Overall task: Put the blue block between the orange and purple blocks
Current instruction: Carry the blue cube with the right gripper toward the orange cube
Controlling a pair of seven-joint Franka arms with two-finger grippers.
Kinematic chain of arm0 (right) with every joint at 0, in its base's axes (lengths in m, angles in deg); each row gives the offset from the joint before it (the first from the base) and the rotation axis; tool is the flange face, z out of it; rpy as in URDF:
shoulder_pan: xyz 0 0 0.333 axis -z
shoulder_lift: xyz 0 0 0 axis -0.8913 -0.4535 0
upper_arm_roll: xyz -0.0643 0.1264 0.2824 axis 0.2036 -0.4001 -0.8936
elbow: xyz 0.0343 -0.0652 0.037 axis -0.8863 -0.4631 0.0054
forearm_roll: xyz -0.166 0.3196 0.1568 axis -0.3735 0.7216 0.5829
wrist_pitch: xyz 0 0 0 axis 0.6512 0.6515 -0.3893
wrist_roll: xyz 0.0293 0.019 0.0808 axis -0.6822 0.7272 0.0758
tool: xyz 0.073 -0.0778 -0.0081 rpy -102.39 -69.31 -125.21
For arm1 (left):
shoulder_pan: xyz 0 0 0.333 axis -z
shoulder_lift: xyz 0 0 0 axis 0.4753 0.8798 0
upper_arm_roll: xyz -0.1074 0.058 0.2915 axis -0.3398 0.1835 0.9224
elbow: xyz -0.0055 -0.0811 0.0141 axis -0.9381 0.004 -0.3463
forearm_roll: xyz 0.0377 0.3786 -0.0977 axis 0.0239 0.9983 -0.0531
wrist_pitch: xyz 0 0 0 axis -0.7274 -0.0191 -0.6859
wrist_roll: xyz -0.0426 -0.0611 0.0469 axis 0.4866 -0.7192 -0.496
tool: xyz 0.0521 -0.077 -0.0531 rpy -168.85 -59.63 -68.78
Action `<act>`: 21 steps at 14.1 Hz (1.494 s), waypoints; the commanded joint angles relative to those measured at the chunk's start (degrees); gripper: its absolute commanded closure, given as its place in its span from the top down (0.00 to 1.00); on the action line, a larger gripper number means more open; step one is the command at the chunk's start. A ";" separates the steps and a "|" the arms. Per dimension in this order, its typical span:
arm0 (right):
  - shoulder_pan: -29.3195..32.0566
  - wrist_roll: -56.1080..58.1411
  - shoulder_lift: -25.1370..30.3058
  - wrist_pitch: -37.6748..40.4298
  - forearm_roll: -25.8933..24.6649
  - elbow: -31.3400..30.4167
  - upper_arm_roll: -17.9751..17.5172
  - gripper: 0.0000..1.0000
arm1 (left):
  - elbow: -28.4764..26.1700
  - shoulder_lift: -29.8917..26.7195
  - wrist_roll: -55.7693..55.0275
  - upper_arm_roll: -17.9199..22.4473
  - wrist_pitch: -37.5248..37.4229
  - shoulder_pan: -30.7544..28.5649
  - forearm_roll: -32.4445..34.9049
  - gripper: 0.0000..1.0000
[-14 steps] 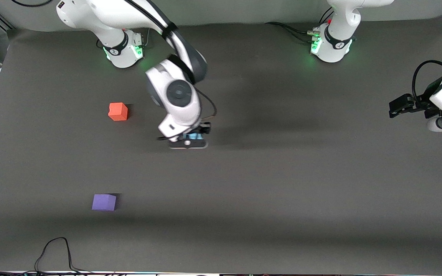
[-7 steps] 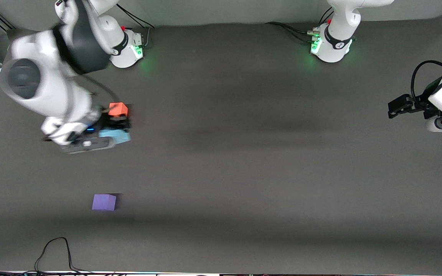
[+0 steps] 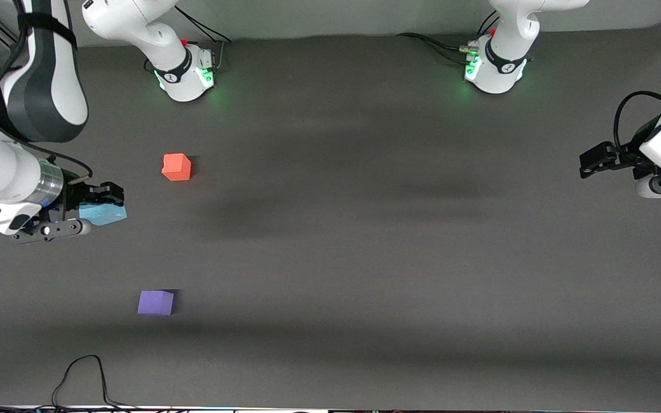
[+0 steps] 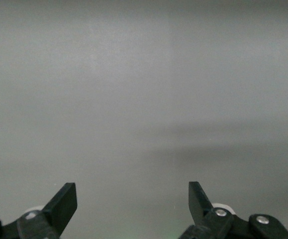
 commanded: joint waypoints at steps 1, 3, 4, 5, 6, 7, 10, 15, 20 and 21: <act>-1.11 1.29 1.90 -7.06 0.97 -8.78 0.82 0.51 | 0.67 0.20 -0.92 0.07 0.61 0.37 0.02 1.00; -1.11 1.29 3.40 -14.53 0.88 -16.34 0.82 0.52 | 0.50 0.20 -0.92 0.07 1.14 0.28 0.02 1.00; -1.19 1.29 3.40 -18.22 0.97 -19.34 0.82 0.52 | 0.50 0.20 -0.92 0.07 1.14 0.28 0.02 1.00; -1.28 1.29 3.32 -21.74 0.97 -22.06 0.82 0.52 | 0.50 0.20 -0.92 0.07 1.14 0.28 0.02 1.00; -1.28 1.21 2.88 -25.78 0.97 -24.79 0.82 0.52 | 0.50 0.20 -0.92 0.07 1.14 0.28 0.02 1.00; -1.37 0.94 2.09 -29.21 0.97 -26.64 0.74 0.52 | 0.50 0.20 -0.84 0.07 1.14 0.28 0.02 1.00; -1.28 1.29 -2.03 -33.72 2.28 -28.42 0.56 0.52 | 0.50 0.20 -0.75 0.07 1.14 0.20 -0.33 1.00; -1.81 1.56 -9.51 -39.35 11.58 -28.51 -0.75 0.53 | 0.50 0.20 -0.66 0.07 1.14 0.28 -0.42 1.00; -2.69 6.89 -14.87 -42.69 18.36 -28.51 -1.02 0.56 | 0.58 0.11 -0.75 0.07 1.22 0.28 -0.42 1.00; -2.34 9.09 -15.57 -42.69 20.90 -28.51 -1.02 0.56 | 0.58 0.11 -0.75 0.07 1.22 0.28 -0.42 1.00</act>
